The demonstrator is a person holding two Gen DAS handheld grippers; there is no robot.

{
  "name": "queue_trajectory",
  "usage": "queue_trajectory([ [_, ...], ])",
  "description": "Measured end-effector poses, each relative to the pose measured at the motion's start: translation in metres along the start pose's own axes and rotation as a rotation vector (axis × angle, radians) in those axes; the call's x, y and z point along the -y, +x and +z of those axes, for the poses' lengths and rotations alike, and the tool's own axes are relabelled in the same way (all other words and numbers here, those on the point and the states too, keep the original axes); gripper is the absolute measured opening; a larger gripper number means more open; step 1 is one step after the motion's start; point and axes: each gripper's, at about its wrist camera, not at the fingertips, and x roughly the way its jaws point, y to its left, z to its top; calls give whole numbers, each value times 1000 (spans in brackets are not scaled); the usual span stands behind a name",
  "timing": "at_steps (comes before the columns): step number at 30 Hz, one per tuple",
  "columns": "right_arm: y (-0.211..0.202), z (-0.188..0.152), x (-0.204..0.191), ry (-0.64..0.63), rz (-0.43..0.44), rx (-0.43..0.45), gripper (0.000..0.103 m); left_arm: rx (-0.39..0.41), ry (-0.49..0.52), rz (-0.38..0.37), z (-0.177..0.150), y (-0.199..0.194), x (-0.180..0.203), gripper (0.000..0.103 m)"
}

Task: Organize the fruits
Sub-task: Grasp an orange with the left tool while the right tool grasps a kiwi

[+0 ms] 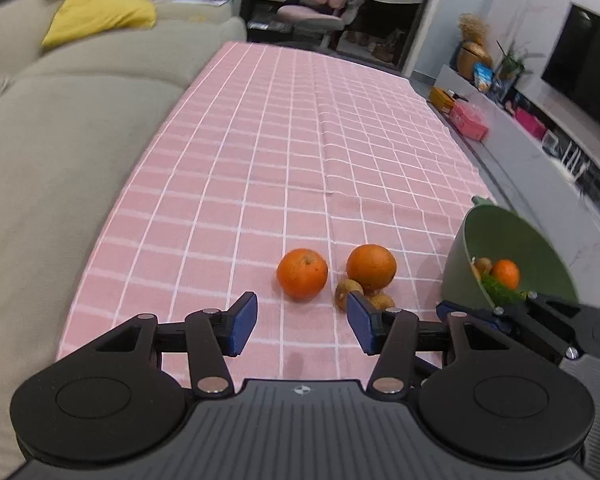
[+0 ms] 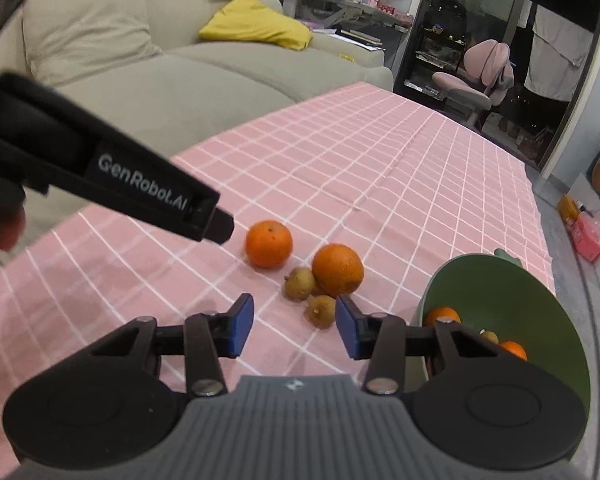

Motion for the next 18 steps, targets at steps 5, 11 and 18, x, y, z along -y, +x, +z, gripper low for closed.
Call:
queue_trajectory([
  [5,27,-2,-2,-48,-44,-36,29,-7,17,14,-1,21,0,58],
  [11,52,0,1,-96,-87,-50,28,-14,16,10,0,43,-2,58],
  [18,63,-5,-7,-196,-101,-75,28,-31,66,40,3,68,7,58],
])
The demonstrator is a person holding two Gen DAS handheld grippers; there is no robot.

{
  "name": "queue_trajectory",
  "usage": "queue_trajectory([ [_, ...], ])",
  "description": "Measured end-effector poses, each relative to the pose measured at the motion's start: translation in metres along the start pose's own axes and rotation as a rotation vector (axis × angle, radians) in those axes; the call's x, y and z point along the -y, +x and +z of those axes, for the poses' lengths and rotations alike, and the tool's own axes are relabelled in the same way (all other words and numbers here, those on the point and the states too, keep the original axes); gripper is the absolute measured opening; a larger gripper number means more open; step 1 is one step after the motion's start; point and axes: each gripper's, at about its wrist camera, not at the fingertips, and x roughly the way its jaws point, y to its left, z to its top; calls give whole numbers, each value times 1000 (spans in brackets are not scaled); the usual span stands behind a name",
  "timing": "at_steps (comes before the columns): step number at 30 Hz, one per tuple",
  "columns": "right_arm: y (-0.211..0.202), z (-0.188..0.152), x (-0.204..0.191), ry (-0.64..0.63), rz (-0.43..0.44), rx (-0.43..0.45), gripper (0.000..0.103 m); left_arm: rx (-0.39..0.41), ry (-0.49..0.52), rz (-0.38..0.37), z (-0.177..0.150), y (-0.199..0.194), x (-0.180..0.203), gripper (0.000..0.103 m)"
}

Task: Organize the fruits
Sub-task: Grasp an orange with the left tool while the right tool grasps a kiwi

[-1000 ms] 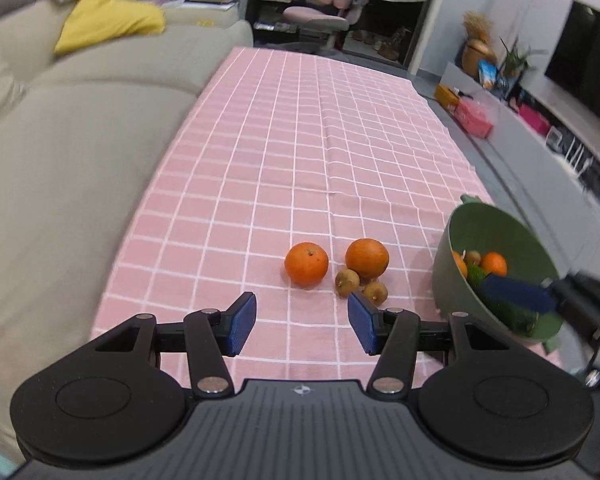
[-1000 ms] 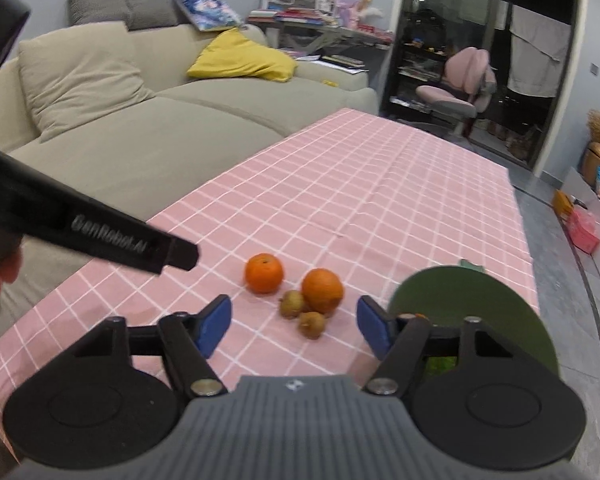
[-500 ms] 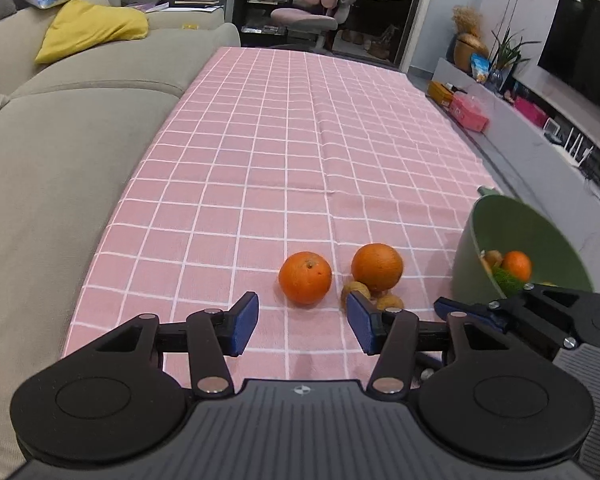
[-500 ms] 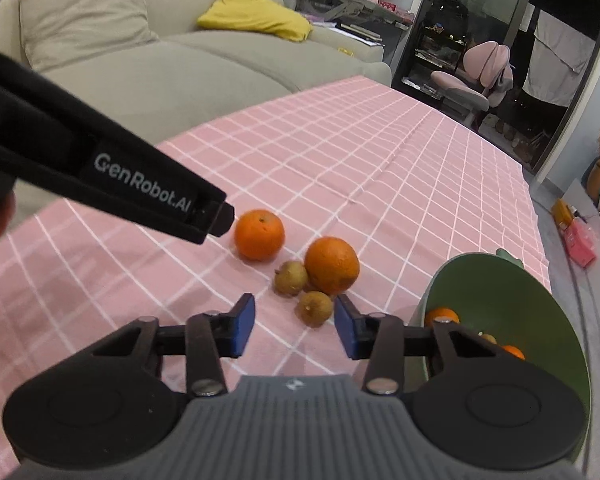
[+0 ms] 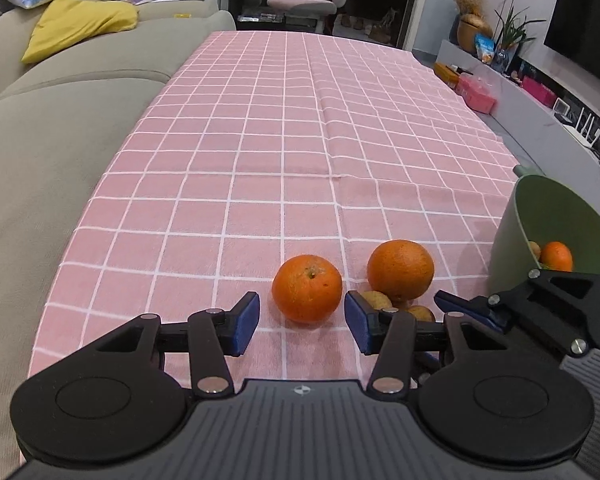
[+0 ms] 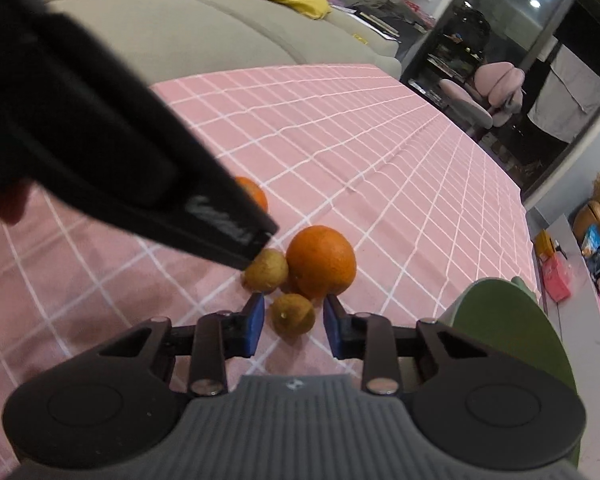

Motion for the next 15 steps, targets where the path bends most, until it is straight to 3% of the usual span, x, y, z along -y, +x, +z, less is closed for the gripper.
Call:
queue_trajectory([
  [8,4,-3,0,-10,11,-12,23,-9,-15,-12,4,11,-2,58],
  [12,5,-2,1,-5,15,-11,21,-14,-24,-19,5,13,-1,48],
  [15,6,-2,2,-10,14,-10,21,-17,-42,-19,5,13,-1,47],
])
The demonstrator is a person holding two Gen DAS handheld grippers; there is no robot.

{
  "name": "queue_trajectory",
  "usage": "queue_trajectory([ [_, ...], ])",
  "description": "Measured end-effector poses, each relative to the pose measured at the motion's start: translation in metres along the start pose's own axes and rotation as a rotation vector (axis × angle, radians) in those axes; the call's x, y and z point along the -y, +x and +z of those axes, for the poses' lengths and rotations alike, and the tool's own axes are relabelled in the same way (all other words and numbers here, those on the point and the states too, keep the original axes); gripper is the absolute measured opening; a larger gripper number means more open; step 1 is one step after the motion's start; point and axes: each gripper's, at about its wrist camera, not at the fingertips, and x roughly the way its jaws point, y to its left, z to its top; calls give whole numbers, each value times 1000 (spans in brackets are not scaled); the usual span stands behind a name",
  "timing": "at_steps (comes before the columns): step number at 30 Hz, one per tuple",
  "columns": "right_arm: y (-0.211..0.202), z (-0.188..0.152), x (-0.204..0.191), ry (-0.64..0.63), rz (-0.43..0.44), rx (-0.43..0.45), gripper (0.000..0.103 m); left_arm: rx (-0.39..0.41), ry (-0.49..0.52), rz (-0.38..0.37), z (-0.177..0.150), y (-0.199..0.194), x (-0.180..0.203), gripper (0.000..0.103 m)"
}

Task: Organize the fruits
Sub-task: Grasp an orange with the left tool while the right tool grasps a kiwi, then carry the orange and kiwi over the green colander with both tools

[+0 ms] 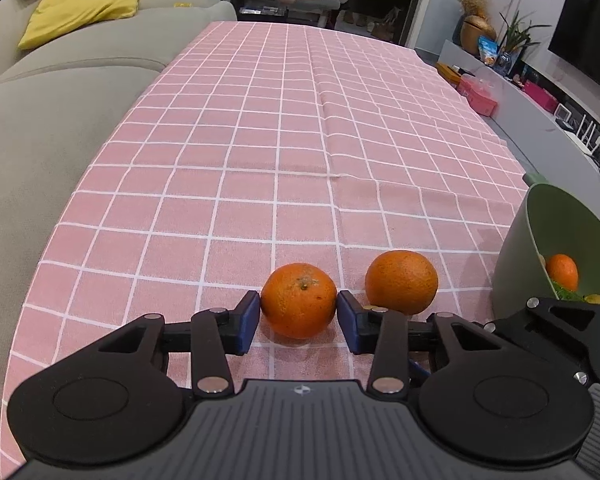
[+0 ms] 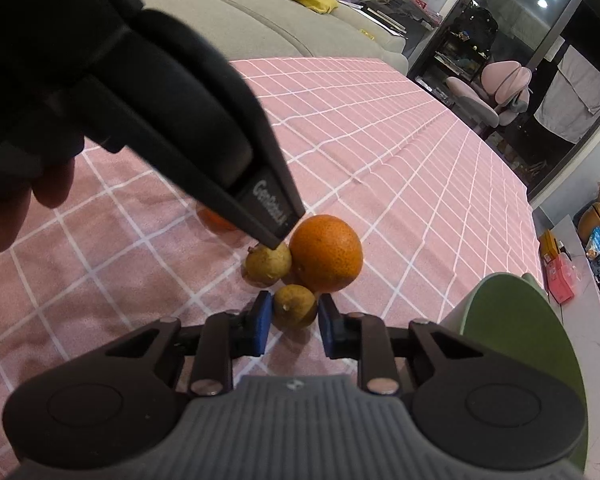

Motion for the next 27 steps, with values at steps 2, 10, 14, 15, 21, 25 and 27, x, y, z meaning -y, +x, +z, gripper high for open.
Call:
queue_trajectory([
  [2,0,-1,2,-3,3,3,20,2,-8,16,-1,-1,-1,46],
  [10,-15,-4,1,-15,10,32,21,0,-85,29,-4,-19,-9,46],
  [14,-29,-4,0,-17,26,54,21,20,-94,27,-4,-38,-5,46],
  [15,-34,-5,0,-16,29,58,21,25,-94,23,-3,-43,-4,46],
  [21,-61,-7,8,22,49,80,21,59,-52,-1,2,-72,19,46],
  [25,-84,-9,23,68,58,100,20,84,-3,-25,4,-92,41,46],
  [27,-96,-10,31,100,60,108,20,93,25,-37,6,-101,52,46],
])
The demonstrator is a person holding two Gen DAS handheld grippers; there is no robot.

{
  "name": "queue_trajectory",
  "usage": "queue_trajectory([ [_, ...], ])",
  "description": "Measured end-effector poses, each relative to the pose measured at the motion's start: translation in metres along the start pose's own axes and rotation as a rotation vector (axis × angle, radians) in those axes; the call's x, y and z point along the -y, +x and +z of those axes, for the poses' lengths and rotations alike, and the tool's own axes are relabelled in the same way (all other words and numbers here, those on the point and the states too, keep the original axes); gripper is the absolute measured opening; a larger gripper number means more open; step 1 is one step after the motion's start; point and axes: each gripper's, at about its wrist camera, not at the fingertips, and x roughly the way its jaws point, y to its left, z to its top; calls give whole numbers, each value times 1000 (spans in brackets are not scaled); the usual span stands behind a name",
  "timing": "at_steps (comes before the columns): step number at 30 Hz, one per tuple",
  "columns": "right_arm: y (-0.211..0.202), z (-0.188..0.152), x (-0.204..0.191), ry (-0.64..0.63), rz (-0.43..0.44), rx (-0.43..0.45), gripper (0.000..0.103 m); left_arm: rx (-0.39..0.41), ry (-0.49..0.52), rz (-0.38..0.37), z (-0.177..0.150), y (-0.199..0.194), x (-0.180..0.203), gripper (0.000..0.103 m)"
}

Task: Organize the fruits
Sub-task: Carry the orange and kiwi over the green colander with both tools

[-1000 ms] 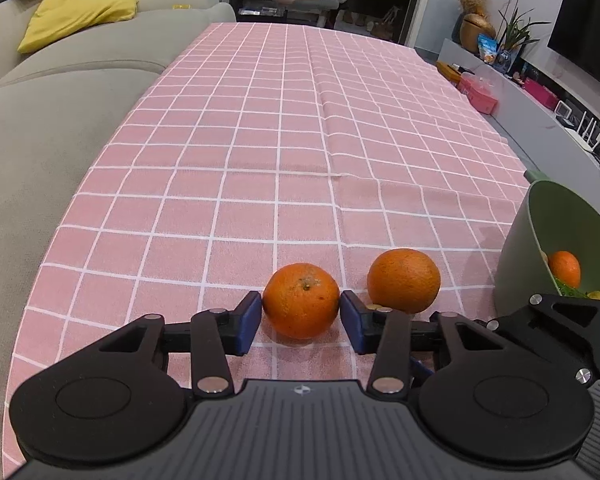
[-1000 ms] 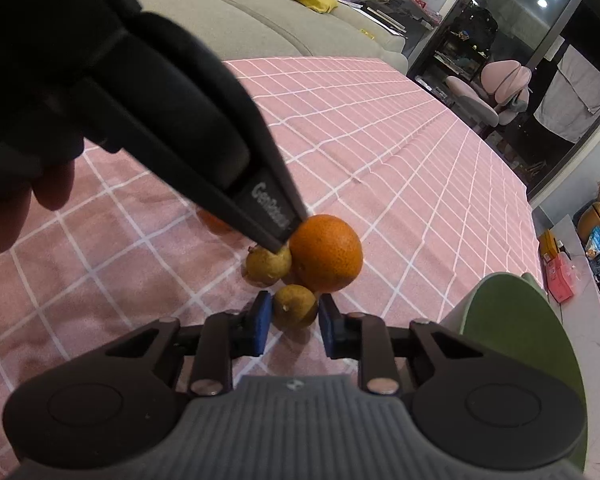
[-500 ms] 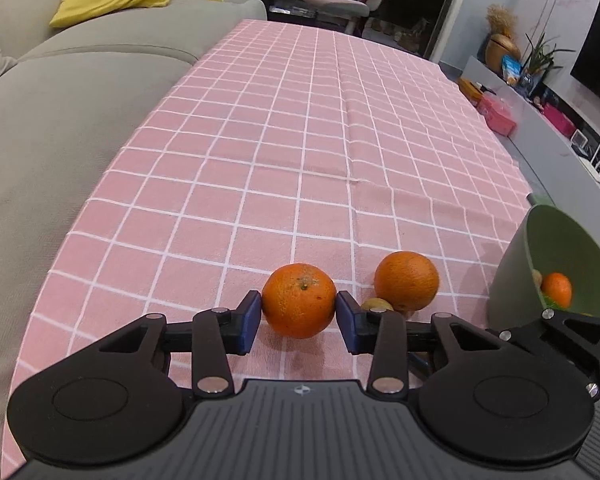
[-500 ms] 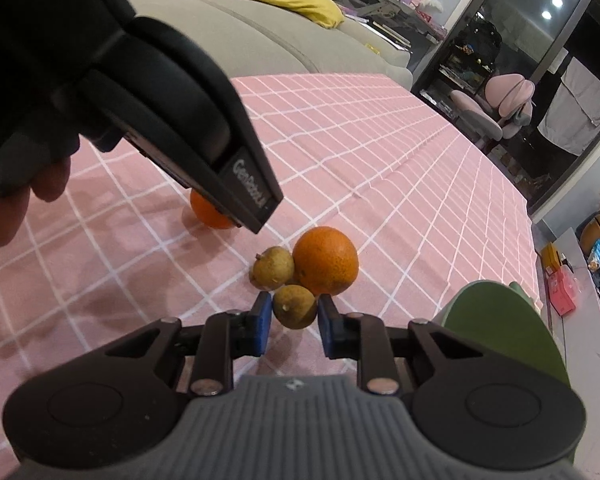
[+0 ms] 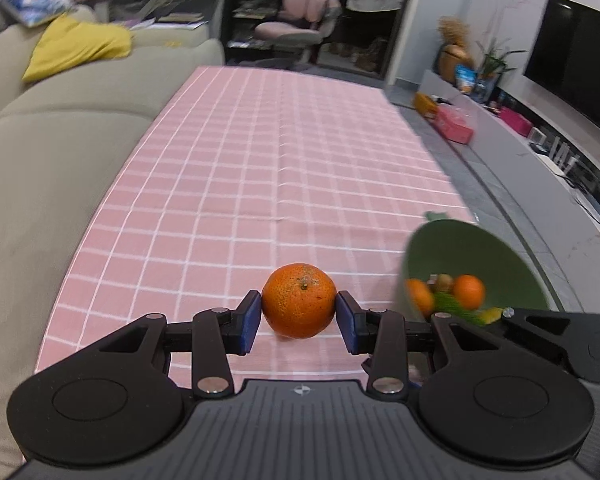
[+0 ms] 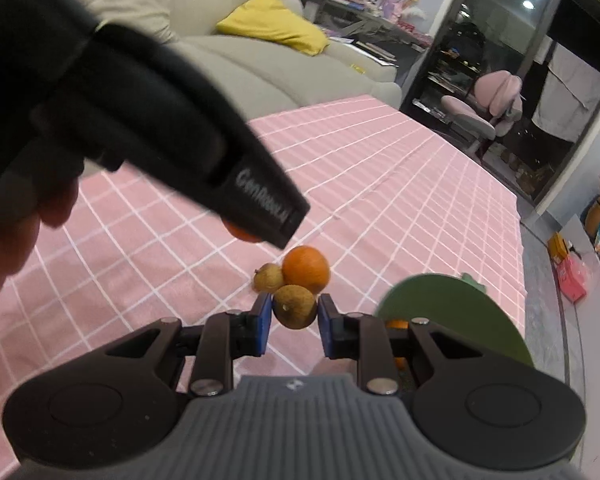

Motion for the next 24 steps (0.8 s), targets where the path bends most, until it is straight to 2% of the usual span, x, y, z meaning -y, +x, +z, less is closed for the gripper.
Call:
queue_trajectory([
  [6,-37,-3,23,60,-36,38,20,36,69,-58,9,-22,32,46],
  [15,-73,-10,49,96,-128,71,21,78,93,-153,23,-32,61,46],
  [21,-76,-20,78,139,-172,54,21,69,128,-193,28,-22,80,46],
  [24,-71,-26,95,182,-182,35,21,38,145,-205,28,-11,89,46],
])
